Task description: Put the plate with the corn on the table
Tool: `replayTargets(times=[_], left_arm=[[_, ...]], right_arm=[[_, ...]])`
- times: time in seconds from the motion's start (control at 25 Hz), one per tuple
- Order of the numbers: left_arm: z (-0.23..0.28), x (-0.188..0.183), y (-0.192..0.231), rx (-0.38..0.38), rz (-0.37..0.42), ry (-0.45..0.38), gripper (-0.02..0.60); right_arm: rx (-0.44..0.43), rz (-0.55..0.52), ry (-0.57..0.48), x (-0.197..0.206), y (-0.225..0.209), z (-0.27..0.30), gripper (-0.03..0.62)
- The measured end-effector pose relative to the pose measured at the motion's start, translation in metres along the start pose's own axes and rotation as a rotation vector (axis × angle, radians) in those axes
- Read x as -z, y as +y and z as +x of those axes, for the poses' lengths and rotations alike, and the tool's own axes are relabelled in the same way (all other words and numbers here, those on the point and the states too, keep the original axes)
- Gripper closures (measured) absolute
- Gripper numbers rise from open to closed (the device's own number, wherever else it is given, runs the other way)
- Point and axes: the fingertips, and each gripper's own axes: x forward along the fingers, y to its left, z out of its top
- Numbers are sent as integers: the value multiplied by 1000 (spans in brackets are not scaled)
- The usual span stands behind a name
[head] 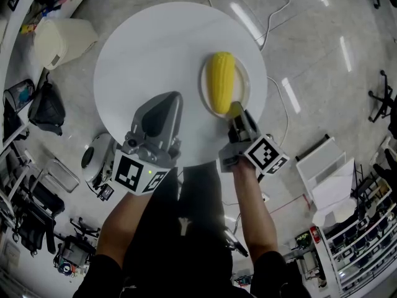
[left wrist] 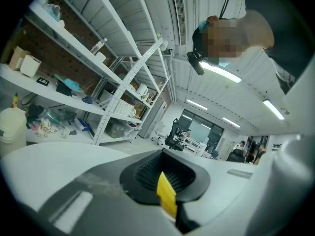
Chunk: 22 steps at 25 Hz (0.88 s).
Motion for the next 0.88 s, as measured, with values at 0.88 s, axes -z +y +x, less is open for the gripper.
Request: replayTargets(times=[0.88], left_arm=[[1,7,5,-3,-9,7,580]], right_arm=[[106,-204,13,-1,-8,-3,505]])
